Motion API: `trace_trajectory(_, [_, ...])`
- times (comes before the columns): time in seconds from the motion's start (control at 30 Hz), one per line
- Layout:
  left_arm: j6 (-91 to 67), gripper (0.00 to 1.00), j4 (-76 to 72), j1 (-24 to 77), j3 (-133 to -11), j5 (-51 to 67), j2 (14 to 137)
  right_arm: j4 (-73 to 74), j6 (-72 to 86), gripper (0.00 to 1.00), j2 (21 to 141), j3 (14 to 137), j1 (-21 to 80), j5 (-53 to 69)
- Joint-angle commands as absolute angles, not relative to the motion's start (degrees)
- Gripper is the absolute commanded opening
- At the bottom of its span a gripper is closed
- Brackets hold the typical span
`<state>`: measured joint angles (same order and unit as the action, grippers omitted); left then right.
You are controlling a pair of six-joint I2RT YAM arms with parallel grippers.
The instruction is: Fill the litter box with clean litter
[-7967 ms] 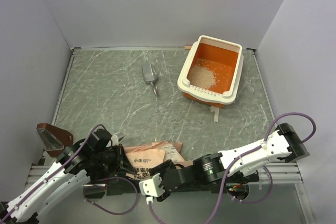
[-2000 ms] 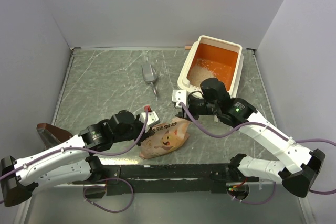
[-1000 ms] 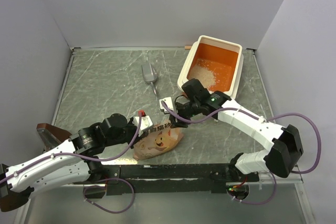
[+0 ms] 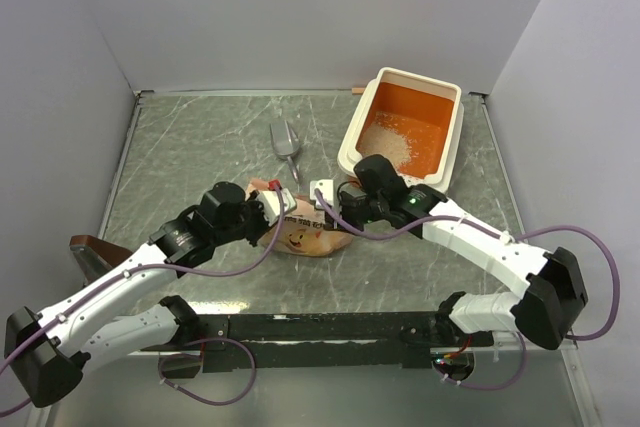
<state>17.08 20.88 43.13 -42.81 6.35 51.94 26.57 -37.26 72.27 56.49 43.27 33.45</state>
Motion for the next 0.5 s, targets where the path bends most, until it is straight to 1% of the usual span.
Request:
trace_trajectory(0.0, [16.52,0.01,13.1,42.1,-41.67,6.94,48.96,22.23,-29.99,0.46,70.22,58.96,43.68,33.86])
trace_trajectory(0.03, [16.52,0.01,12.75,42.1,-41.23,6.94,48.78,22.67,-29.71,0.57,70.57,59.67,43.68,32.97])
trace_trajectory(0.07, [16.44,0.01,12.48,42.1,-40.52,6.94,48.17,22.94,-29.36,0.63,70.84,60.55,43.77,31.74])
trace_trajectory(0.1, [16.35,0.01,12.22,42.1,-40.26,7.2,47.9,23.2,-27.7,0.68,70.67,62.04,43.6,27.47])
trace_trajectory(0.17, [15.91,0.01,11.69,42.1,-39.9,7.47,47.29,22.5,-25.24,0.71,69.88,63.1,43.51,20.35])
trace_trajectory(0.2, [15.73,0.01,11.52,42.1,-39.82,7.56,47.11,22.85,-20.7,0.75,69.61,65.02,43.16,15.78])
trace_trajectory(0.23, [15.38,0.01,11.43,42.19,-39.64,7.65,46.85,24.68,-17.52,0.77,69.61,66.26,42.72,4.94])
trace_trajectory(0.27, [15.38,0.01,11.34,42.19,-39.46,7.47,46.67,26.26,-10.88,0.8,69.78,67.4,42.37,0.22])
trace_trajectory(0.3, [15.12,0.01,11.08,42.19,-39.29,7.38,46.58,27.67,-7.59,0.86,69.79,68.54,40.97,-4.26])
trace_trajectory(0.33, [14.68,0.01,10.55,42.19,-39.2,7.56,46.5,30.56,-4.86,0.87,69.26,68.55,40.17,-8.48])
trace_trajectory(0.47, [14.15,0.01,10.81,42.19,-39.82,8.0,46.84,34.71,7.44,0.86,66.36,62.95,38.5,-8.79])
